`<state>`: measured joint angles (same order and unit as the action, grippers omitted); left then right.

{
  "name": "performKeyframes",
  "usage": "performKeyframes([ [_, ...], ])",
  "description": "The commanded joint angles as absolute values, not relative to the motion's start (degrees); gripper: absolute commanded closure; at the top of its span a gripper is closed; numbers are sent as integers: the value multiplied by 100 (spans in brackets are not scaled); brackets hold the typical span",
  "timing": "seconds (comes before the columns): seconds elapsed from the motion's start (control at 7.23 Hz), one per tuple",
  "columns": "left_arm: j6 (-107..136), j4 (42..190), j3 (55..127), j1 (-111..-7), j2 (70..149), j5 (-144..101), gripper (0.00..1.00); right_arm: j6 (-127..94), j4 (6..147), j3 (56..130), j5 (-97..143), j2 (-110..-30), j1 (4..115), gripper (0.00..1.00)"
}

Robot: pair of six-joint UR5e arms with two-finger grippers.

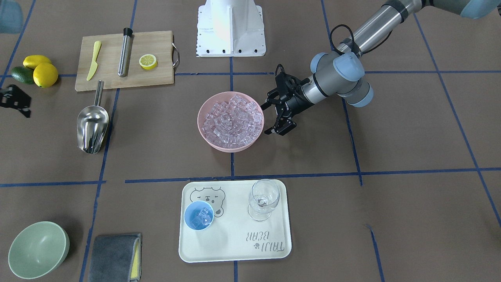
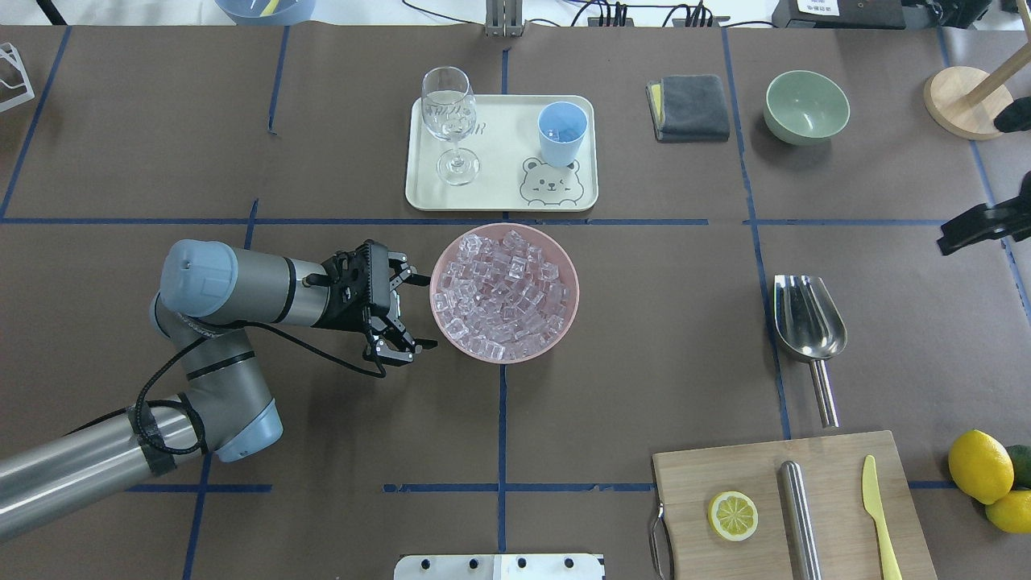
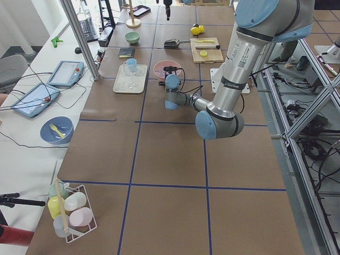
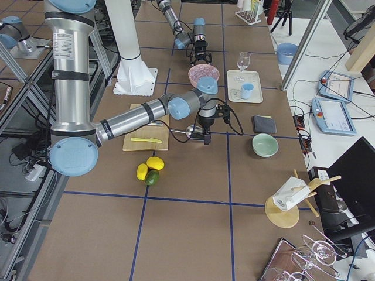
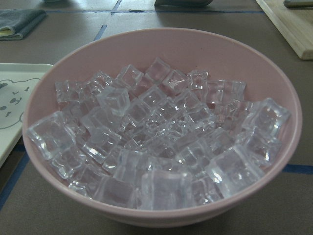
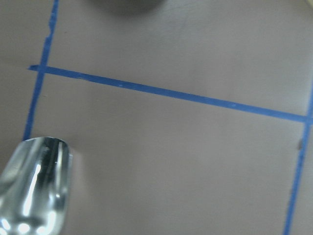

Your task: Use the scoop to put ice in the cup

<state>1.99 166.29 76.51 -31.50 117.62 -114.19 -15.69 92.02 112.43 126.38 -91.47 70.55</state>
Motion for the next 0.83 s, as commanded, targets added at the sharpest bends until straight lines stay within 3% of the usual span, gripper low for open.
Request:
performKeyframes([
  [0.0, 228, 16629, 7708, -3243, 11751, -11426, 0, 634, 10009, 11162, 12893, -9455, 8450, 0],
  [0.28, 263, 16568, 7813, -3741, 11506, -11452, 0, 958, 9959, 11162, 13138, -10165, 8990, 0],
  [0.55, 211, 16202, 7849, -4793, 10910, -11653, 0, 905, 9949, 11049, 13201, -10117, 8991, 0],
  [0.69, 220, 15267, 7849, -5564, 10872, -12498, 0, 853, 9949, 11030, 13227, -10108, 8991, 0],
])
